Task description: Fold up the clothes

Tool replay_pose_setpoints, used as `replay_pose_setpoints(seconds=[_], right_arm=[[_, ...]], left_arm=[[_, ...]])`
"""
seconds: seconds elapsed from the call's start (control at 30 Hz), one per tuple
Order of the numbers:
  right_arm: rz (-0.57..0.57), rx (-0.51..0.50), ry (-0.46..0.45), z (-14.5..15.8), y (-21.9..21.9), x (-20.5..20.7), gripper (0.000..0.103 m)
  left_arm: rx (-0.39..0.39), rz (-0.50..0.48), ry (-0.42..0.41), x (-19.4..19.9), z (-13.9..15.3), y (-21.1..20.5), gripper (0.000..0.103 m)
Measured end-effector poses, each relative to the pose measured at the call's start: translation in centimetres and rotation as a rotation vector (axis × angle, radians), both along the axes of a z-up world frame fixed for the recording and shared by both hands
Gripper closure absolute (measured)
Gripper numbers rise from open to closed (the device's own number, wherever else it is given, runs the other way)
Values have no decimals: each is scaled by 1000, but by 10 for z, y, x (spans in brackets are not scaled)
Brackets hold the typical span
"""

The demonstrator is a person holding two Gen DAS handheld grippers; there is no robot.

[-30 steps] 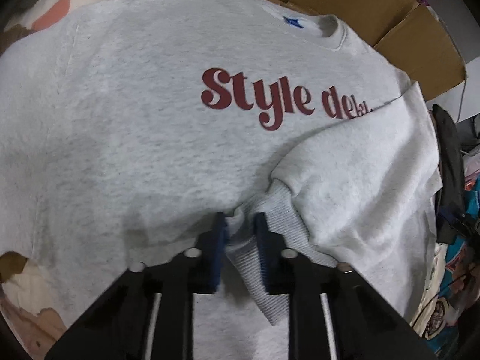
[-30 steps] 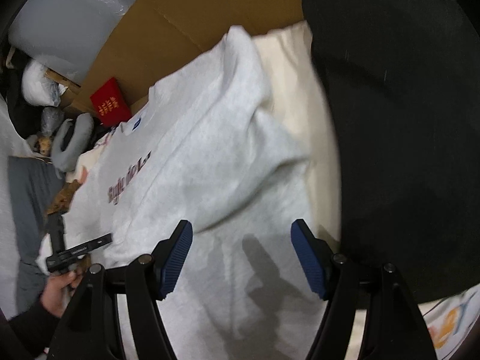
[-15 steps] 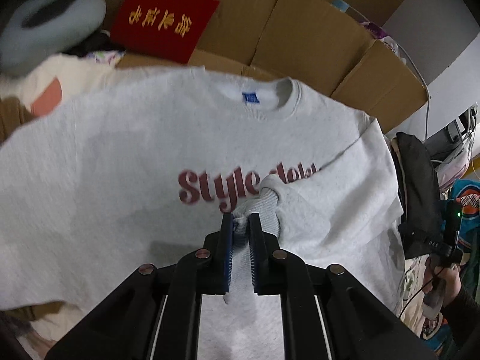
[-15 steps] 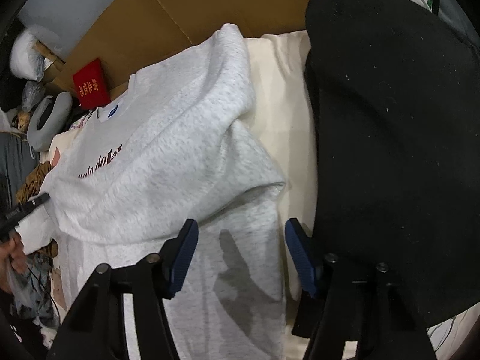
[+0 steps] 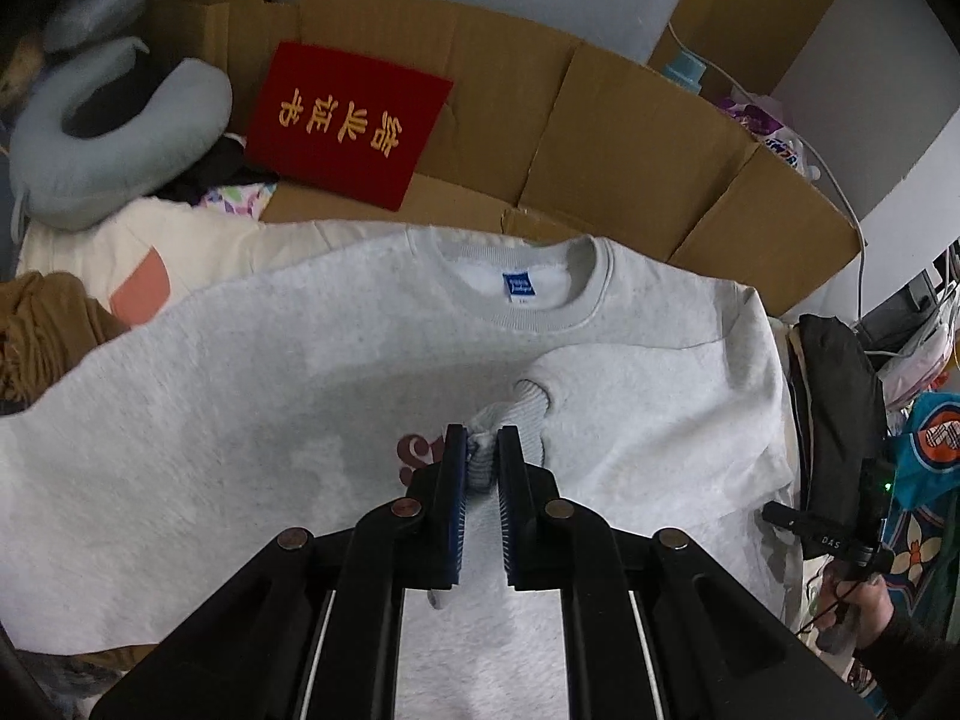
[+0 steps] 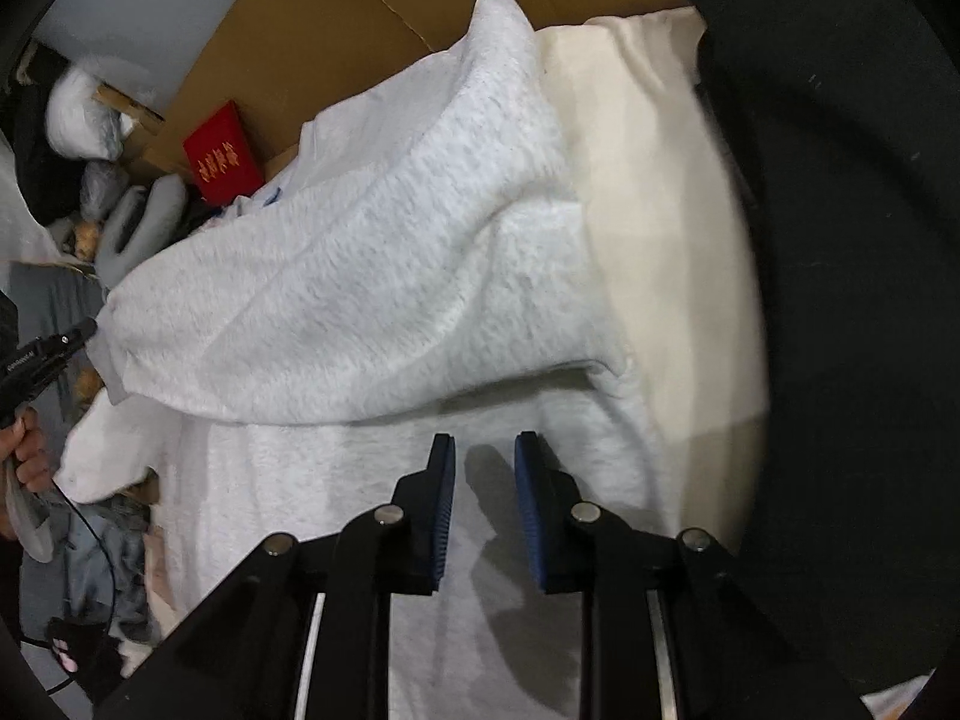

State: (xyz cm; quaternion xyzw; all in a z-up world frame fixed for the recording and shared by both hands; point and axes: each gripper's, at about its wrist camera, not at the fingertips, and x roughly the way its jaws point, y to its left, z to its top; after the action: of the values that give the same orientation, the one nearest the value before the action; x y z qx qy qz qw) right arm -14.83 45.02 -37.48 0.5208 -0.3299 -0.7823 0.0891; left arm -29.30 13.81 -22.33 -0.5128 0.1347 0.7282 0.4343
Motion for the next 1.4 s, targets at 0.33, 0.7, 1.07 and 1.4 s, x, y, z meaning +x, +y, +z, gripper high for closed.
replay_pose_setpoints(seconds=[0.33, 0.7, 1.07, 1.4], right_arm=[[-72, -39, 25, -11, 8, -7, 83], [-178, 32, -5, -13, 38, 16, 102], [-189, 29, -26, -15, 43, 21, 103], [-180, 10, 6, 20, 49, 30, 95]], left_arm=[[18, -6, 7, 1, 24, 4, 95], [51, 35, 6, 1, 35, -21, 95], [28, 75, -13, -16, 0, -33, 95], [-8, 66, -56, -18, -58, -34, 95]])
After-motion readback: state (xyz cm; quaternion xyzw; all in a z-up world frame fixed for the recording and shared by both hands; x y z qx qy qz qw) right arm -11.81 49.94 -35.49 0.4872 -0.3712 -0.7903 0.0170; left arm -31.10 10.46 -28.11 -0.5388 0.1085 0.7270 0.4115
